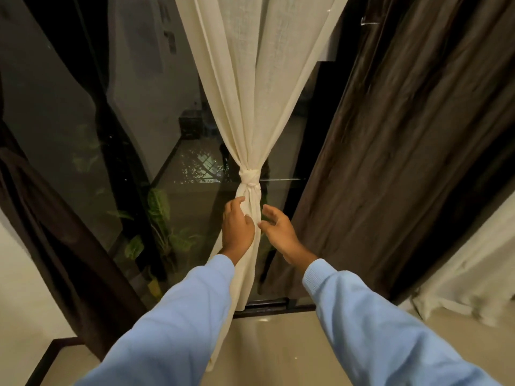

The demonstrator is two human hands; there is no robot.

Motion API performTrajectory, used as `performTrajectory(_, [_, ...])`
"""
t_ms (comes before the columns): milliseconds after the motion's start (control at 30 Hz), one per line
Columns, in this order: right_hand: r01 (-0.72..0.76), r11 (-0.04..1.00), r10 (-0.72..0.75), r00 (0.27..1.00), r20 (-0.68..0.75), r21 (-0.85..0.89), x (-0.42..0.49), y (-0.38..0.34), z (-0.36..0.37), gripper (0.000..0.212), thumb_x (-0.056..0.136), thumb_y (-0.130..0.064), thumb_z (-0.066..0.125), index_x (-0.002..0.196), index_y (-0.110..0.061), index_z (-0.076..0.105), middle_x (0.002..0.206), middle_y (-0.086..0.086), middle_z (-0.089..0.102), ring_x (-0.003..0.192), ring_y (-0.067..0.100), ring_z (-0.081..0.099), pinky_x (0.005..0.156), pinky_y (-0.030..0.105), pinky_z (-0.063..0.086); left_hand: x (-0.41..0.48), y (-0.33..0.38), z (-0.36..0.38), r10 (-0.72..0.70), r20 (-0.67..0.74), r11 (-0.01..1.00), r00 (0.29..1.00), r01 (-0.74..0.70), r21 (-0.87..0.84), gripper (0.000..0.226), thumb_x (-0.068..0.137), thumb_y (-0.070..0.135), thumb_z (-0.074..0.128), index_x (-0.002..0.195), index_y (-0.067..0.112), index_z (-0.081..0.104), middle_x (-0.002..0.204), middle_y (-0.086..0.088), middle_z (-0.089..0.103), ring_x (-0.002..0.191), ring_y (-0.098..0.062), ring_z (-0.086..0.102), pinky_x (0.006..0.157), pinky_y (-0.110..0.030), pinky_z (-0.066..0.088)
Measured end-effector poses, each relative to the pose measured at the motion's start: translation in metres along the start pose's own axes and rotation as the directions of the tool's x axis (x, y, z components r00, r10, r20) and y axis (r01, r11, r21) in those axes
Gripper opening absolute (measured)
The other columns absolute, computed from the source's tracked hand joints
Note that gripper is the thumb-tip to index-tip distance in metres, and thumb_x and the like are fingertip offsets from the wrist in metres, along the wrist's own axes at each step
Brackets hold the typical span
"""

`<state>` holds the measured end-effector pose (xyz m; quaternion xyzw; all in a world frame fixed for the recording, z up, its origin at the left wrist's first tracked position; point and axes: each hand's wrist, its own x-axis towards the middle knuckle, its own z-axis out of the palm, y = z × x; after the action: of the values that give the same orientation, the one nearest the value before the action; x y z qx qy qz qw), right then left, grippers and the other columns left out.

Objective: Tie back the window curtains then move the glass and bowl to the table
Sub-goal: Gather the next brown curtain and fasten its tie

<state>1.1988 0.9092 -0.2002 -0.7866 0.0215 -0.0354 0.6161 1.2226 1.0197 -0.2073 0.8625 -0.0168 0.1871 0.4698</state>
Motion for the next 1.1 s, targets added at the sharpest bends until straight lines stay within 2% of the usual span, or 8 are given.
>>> performTrajectory(167, [0.023,0.998,-0.023,1.000,0.010,-0.058,-0.004,0.019,-0.017,0.043,0.094,-0.001,0.057,0.137,-0.010,0.054,0.135,0.006,0.058,0.127,0.018,0.054,0.099,0.023,0.045,-0.020,0.001,0.021,0.050,0.172,0.996,0.984,-0.035,-0.088,0.030,0.093,0.003,0.049,0.120,0.014,0.055,0.124,-0.007,0.057,0.111,-0.023,0.057,0.095,-0.036,0.050])
performTrajectory(267, [0.041,0.999,-0.041,0.999,0.005,-0.010,-0.012,0.025,-0.038,0.037,0.094,0.003,0.055,0.129,-0.010,0.058,0.124,0.003,0.062,0.118,0.016,0.058,0.089,0.016,0.049,-0.027,0.011,0.034,0.077,0.233,0.995,0.970,-0.059,-0.084,0.029,0.093,0.004,0.048,0.118,0.014,0.056,0.120,-0.005,0.059,0.105,-0.018,0.058,0.093,-0.033,0.051])
performTrajectory(400, [0.055,0.998,-0.054,0.998,-0.009,0.041,-0.017,0.038,-0.076,0.032,0.095,0.002,0.054,0.123,-0.013,0.060,0.120,0.004,0.065,0.114,0.015,0.062,0.097,0.027,0.051,-0.038,0.036,0.061,0.102,0.271,0.993,0.957,-0.083,-0.083,0.030,0.092,0.005,0.048,0.118,0.013,0.057,0.116,-0.005,0.061,0.101,-0.014,0.058,0.091,-0.028,0.049])
performTrajectory(567, [0.058,0.995,-0.056,0.998,-0.035,0.084,-0.027,0.053,-0.149,0.033,0.094,0.010,0.049,0.120,-0.008,0.058,0.112,0.005,0.065,0.101,0.009,0.064,0.076,0.010,0.049,-0.065,0.080,0.114,0.141,0.273,0.988,0.952,-0.119,-0.095,0.031,0.087,0.006,0.051,0.115,0.017,0.058,0.112,-0.003,0.063,0.099,-0.015,0.061,0.090,-0.036,0.051])
performTrajectory(667, [0.074,0.995,-0.070,0.996,-0.047,0.074,-0.030,0.062,-0.198,0.035,0.095,0.010,0.048,0.128,0.000,0.055,0.115,0.008,0.063,0.108,0.018,0.061,0.075,0.009,0.049,-0.082,0.112,0.148,0.165,0.282,0.985,0.945,-0.147,-0.085,0.030,0.089,0.010,0.053,0.118,0.019,0.057,0.116,0.000,0.061,0.100,-0.012,0.060,0.088,-0.028,0.049])
performTrajectory(767, [0.089,0.995,-0.087,0.995,-0.051,0.054,-0.033,0.067,-0.247,0.035,0.096,0.008,0.048,0.129,-0.001,0.055,0.117,0.009,0.063,0.095,0.008,0.061,0.066,0.005,0.046,-0.095,0.147,0.177,0.184,0.269,0.981,0.945,-0.160,-0.108,0.031,0.090,0.008,0.054,0.120,0.014,0.057,0.117,-0.002,0.059,0.102,-0.012,0.059,0.084,-0.019,0.043])
performTrajectory(967, [0.165,0.986,-0.164,0.985,-0.050,0.015,-0.020,0.054,-0.321,0.034,0.095,0.005,0.050,0.128,-0.003,0.058,0.122,0.012,0.065,0.105,0.015,0.062,0.080,0.012,0.048,-0.090,0.210,0.215,0.232,0.232,0.969,0.945,-0.204,-0.137,0.032,0.089,0.007,0.055,0.121,0.013,0.056,0.118,-0.004,0.060,0.101,-0.011,0.058,0.086,-0.021,0.045])
performTrajectory(1100, [0.242,0.970,-0.241,0.969,-0.054,0.010,0.009,0.025,-0.354,0.034,0.094,0.005,0.054,0.127,-0.004,0.058,0.123,0.012,0.064,0.116,0.018,0.060,0.089,0.015,0.049,-0.056,0.246,0.224,0.294,0.193,0.955,0.936,-0.280,-0.097,0.035,0.087,0.010,0.058,0.121,0.017,0.055,0.120,-0.002,0.059,0.108,-0.015,0.059,0.094,-0.033,0.050])
